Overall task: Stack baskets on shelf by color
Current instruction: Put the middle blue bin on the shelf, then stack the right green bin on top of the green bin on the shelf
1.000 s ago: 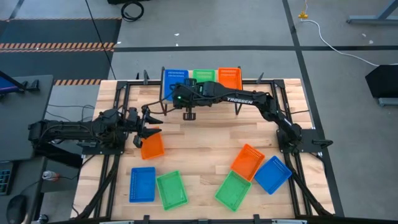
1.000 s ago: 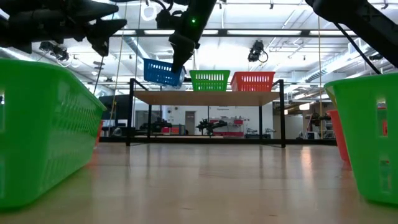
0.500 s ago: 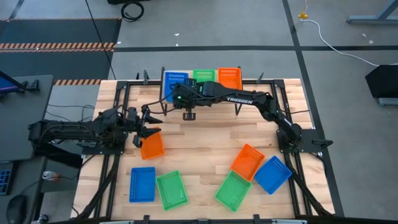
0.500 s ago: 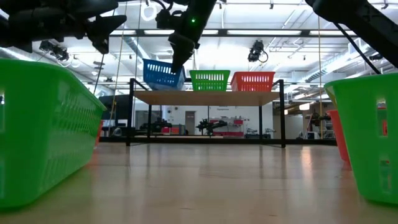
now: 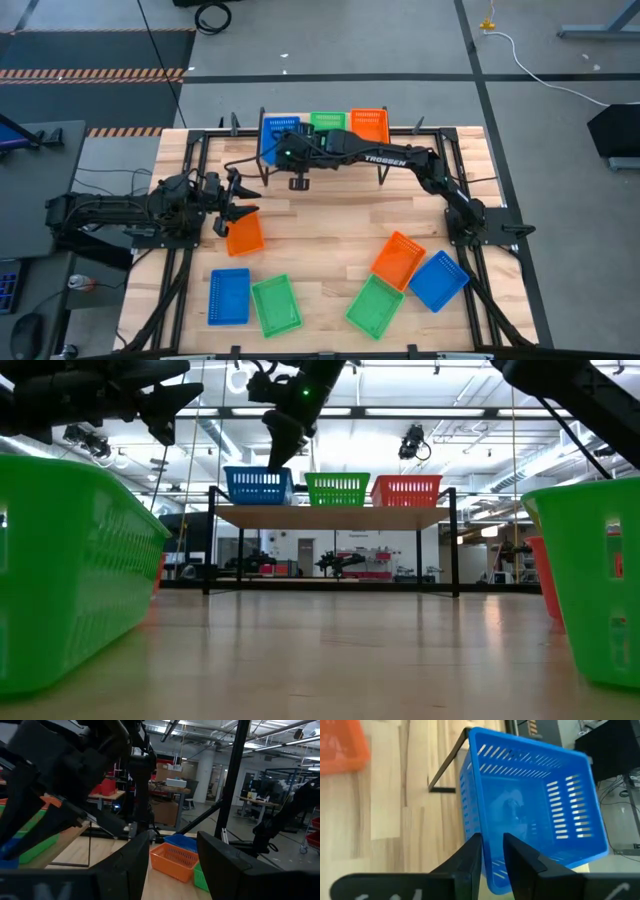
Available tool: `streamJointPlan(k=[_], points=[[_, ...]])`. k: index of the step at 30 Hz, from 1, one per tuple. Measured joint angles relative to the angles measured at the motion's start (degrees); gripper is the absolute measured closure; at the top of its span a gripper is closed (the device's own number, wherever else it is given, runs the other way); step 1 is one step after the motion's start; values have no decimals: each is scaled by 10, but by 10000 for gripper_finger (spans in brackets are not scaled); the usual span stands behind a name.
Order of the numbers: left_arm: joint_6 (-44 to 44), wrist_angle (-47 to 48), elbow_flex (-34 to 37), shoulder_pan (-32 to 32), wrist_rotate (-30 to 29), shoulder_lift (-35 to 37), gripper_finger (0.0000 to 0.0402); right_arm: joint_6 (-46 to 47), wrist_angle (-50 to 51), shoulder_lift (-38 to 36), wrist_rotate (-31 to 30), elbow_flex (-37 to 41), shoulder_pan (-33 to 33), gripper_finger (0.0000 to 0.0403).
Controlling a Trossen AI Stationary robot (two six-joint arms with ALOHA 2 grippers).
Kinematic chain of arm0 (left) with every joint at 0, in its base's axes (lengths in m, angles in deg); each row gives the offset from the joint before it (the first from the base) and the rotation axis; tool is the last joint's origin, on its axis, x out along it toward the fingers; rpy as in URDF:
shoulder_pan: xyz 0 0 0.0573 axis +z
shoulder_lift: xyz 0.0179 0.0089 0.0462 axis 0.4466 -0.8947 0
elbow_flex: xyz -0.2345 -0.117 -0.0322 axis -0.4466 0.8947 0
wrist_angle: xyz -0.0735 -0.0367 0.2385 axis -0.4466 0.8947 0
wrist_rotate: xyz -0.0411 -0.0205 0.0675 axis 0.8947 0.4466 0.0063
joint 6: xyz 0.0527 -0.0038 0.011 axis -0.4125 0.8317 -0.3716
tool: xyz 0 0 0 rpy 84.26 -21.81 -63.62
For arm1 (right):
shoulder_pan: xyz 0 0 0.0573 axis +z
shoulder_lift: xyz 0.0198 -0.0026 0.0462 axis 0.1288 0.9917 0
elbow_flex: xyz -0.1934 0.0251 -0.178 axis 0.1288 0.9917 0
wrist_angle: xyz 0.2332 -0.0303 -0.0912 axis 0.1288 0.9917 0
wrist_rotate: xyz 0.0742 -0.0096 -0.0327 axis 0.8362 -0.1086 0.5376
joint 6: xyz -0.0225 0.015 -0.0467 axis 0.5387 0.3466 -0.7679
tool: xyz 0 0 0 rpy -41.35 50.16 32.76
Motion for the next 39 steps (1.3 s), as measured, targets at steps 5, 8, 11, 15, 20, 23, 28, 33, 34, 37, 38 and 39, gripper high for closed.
streamJointPlan(k=[5, 8, 11, 15, 20, 23, 28, 33, 34, 37, 38, 39], points=[[0, 0, 0, 0, 0, 0, 230, 0, -19, 0, 9, 0, -4, 315], [0, 0, 0, 0, 0, 0, 230, 0, -16, 0, 12, 0, -4, 316], [0, 0, 0, 0, 0, 0, 230, 0, -12, 0, 12, 0, -4, 315], [0, 0, 0, 0, 0, 0, 230, 0, -8, 0, 9, 0, -3, 315], [0, 1, 0, 0, 1, 0, 230, -6, -10, -12, 12, 1, 16, 298], [1, 1, 0, 0, 2, 0, 230, 1, -16, -28, 13, 0, 34, 274], [-6, 12, -1, -3, 3, 0, 230, 55, 7, -45, 15, 0, 77, 232], [-44, 202, -63, -22, -52, -1, 230, 103, 93, -47, 28, 0, 110, 210], [-44, 256, -82, -28, -70, -4, 230, 118, 115, -46, 31, 1, 113, 208], [-27, 386, -129, -48, -98, -14, 230, 165, 155, -47, 49, 17, 115, 206], [-19, 409, -139, -56, -101, -18, 230, 181, 172, -47, 58, 21, 116, 206], [-13, 422, -145, -65, -102, -22, 230, 195, 189, -46, 66, 23, 118, 206]])
